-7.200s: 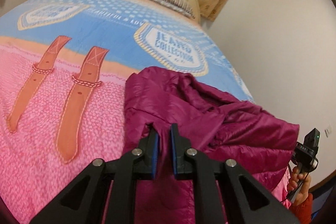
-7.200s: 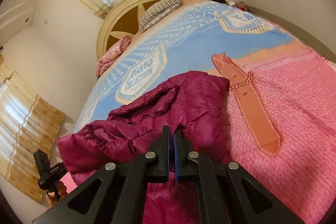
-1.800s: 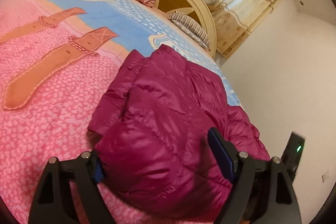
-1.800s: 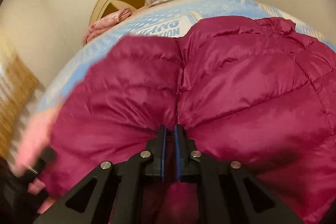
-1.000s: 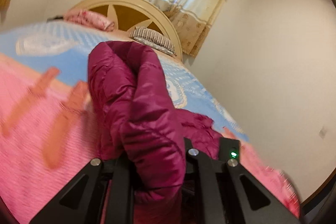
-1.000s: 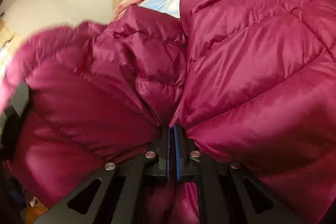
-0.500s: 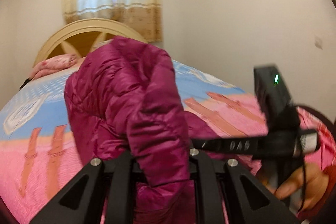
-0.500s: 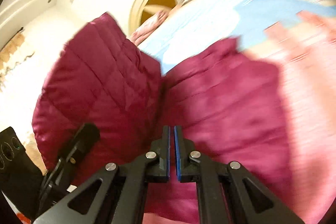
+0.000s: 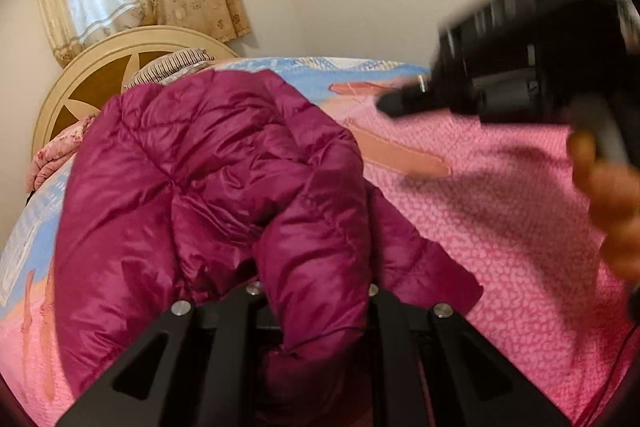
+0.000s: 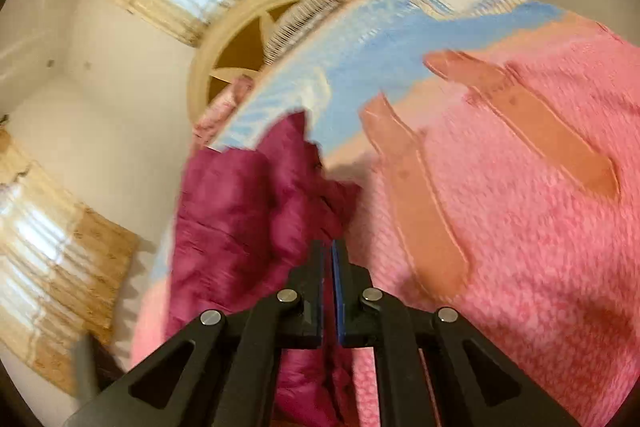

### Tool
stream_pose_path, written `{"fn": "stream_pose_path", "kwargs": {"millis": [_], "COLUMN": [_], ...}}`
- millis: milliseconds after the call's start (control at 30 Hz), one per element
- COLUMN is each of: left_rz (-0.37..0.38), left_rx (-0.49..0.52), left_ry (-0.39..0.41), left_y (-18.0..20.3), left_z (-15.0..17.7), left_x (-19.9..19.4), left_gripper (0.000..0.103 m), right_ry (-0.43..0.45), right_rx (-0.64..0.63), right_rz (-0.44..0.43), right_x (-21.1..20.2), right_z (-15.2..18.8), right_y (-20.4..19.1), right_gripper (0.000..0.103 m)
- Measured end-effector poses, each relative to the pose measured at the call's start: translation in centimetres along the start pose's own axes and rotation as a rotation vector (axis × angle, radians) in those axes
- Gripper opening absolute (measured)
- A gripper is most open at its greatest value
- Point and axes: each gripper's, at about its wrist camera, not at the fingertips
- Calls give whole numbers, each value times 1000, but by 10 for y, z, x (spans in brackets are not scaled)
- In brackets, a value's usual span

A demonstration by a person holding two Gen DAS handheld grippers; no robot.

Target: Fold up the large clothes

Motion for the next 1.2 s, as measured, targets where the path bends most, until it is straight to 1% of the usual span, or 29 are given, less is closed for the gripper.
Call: {"fn": "stream_pose_path", "kwargs": {"millis": [33,67,133,167,200,267,333,367,400,433,467,500,533,567,600,633,667,700,767,833,867,900,933,1000,1067,1133,1200], "left_rz": [1,5,15,22,28,31,29,29,31,33,40,53,70,100,129,145,158,153,124,135,147,145,139,113,78,46,19], "left_rx": [4,7,0,-8,-16,-20,-17,-15,-14,-13,-18,-29,-40,-54,-60,-59,-54,-46,-36,-47,-78,-135,-174,-269,-334,-386,-428], "left_ry": [-3,-7,-11,-10,-8,-8,-10,-11,-9,-7,-5,-1,-4,-8,-6,0,16,42,106,167,195,217,222,208,174,127,75], "left_y": [-1,-1,-5,-8,-8,-12,-19,-19,-19,-22,-25,-29,-32,-38,-43,-48,-53,-57,-67,-80,-92,-108,-119,-146,-166,-177,-182], "left_z": [1,2,2,2,1,-3,-6,-6,-5,-5,-5,-4,-3,-2,0,0,2,3,5,6,5,3,2,-8,-17,-27,-37], "left_x": [1,0,-3,-3,-3,0,8,6,4,2,-2,-9,-13,-21,-30,-36,-50,-65,-91,-113,-120,-124,-123,-110,-85,-57,-27], "left_gripper": [14,14,14,14,14,14,14,14,14,15,16,20,23,27,32,35,48,69,89,91,91,91,91,91,90,90,89], "right_ry": [-4,-17,-23,-12,-13,-47,-78,-106,-149,-182,-219,-235,-249,-257,-256,-243,-224,-200,-162,-128,-118,-112,-108,-91,-72,-62,-72], "right_rx": [-15,-35,-69,-90,-122,-179,-242,-273,-294,-301,-313,-321,-330,-338,-348,-362,-377,-388,-388,-350,-330,-322,-320,-311,-304,-293,-254], "right_rz": [-14,-30,-27,-39,-60,-90,-75,-57,-20,9,53,71,68,57,54,56,48,27,-9,-48,-73,-91,-97,-88,-70,-37,-25], "right_x": [-5,-2,7,9,12,23,39,50,64,77,91,99,104,105,104,101,96,87,70,57,52,46,42,36,34,34,38], "right_z": [-2,-7,-14,-15,-16,-19,-19,-19,-18,-18,-16,-16,-14,-12,-10,-9,-9,-10,-9,-14,-16,-16,-17,-13,-10,-7,-7], "right_y": [-2,-9,-23,-30,-38,-53,-64,-70,-73,-73,-72,-69,-68,-69,-71,-75,-79,-82,-84,-79,-77,-75,-72,-67,-61,-55,-44], "right_gripper": [9,16,74,80,81,81,76,70,54,41,36,25,18,16,11,8,7,6,5,5,5,5,5,5,5,5,5]}}
Point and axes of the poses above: each gripper's, at about its wrist camera, not at the fingertips, and x roughly the way its jaws point, y to its right, z to its underside, and after that the axes turned 10 degrees about x, right-handed
